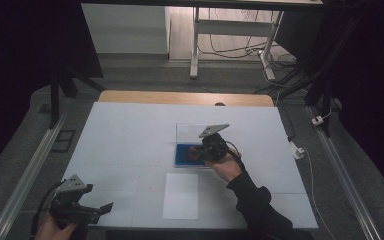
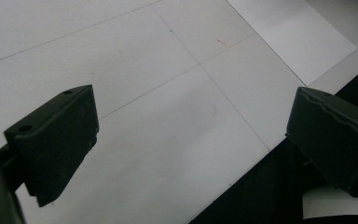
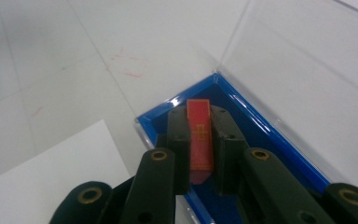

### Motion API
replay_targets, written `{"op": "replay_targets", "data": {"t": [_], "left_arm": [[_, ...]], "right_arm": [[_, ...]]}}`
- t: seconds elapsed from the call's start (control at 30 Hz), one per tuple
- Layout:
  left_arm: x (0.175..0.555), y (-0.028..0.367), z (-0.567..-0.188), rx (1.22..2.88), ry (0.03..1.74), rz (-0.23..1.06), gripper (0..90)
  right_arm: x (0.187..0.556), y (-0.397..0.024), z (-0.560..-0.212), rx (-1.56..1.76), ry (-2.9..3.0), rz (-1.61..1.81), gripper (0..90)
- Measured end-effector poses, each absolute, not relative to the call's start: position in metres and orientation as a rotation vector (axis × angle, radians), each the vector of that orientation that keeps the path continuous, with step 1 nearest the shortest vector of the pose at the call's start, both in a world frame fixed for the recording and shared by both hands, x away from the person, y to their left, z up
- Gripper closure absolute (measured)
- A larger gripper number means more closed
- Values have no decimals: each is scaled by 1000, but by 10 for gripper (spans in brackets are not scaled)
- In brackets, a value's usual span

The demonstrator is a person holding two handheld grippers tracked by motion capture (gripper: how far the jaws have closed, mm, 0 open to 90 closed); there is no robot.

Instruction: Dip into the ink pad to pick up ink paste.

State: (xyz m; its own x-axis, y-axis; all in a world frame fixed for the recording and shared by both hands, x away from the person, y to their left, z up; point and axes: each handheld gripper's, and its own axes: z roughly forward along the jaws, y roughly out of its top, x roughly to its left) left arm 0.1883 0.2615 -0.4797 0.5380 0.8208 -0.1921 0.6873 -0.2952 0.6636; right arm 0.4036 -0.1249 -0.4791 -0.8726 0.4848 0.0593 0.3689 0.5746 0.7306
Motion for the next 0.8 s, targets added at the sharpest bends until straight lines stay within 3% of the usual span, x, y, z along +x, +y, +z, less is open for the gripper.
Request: {"op": "replay_targets", "data": {"t": [0.8], "left_arm": [[187, 262, -479, 2052, 1215, 242, 26]], "right_arm": [[372, -134, -457, 737, 2668, 1271, 800]]}}
